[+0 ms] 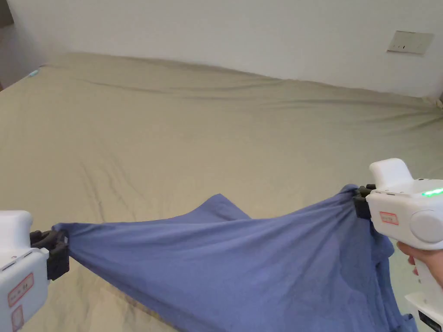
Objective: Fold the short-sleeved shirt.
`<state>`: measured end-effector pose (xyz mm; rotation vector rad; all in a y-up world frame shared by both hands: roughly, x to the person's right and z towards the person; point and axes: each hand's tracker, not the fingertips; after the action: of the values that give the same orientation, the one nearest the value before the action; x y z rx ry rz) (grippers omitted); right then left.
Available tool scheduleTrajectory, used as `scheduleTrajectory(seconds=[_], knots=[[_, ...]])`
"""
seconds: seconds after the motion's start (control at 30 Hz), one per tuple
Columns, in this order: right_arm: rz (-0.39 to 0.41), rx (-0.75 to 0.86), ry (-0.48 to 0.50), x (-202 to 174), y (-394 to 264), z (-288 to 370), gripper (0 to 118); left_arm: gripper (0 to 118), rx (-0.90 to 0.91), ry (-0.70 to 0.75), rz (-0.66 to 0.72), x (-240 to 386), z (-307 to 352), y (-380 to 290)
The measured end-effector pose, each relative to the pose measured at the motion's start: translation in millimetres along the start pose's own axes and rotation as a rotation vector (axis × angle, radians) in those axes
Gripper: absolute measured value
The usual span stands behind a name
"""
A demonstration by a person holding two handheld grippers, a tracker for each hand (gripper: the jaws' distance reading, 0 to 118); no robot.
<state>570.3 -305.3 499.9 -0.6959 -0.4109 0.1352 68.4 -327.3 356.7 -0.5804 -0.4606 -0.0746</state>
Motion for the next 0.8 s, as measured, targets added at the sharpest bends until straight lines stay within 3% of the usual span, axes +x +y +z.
scheduleTrajectory(seconds=[0.17, 0.27, 0.43, 0.5, 0.8], knots=[[-0.069, 0.175, -0.087, 33.8, 19.5, 103.2, 3, 10, 0.125, -0.028, -0.014, 8.2, 29.7, 40.6], [-0.174, 0.274, -0.046, 49.7, 24.8, 160.5, 3, 10, 0.215, -0.029, -0.025, 12.6, 49.5, 64.8], [-0.150, 0.415, -0.130, 53.7, 37.3, 230.2, 3, 10, 0.313, -0.036, -0.040, 17.6, 77.3, 104.5], [-0.180, 0.440, -0.140, 55.2, 43.8, 250.0, 3, 10, 0.356, -0.032, -0.046, 16.3, 85.5, 121.6], [-0.182, 0.583, -0.202, 59.8, 73.1, 290.2, 3, 10, 0.533, 0.017, -0.103, 2.0, 119.8, 205.0]])
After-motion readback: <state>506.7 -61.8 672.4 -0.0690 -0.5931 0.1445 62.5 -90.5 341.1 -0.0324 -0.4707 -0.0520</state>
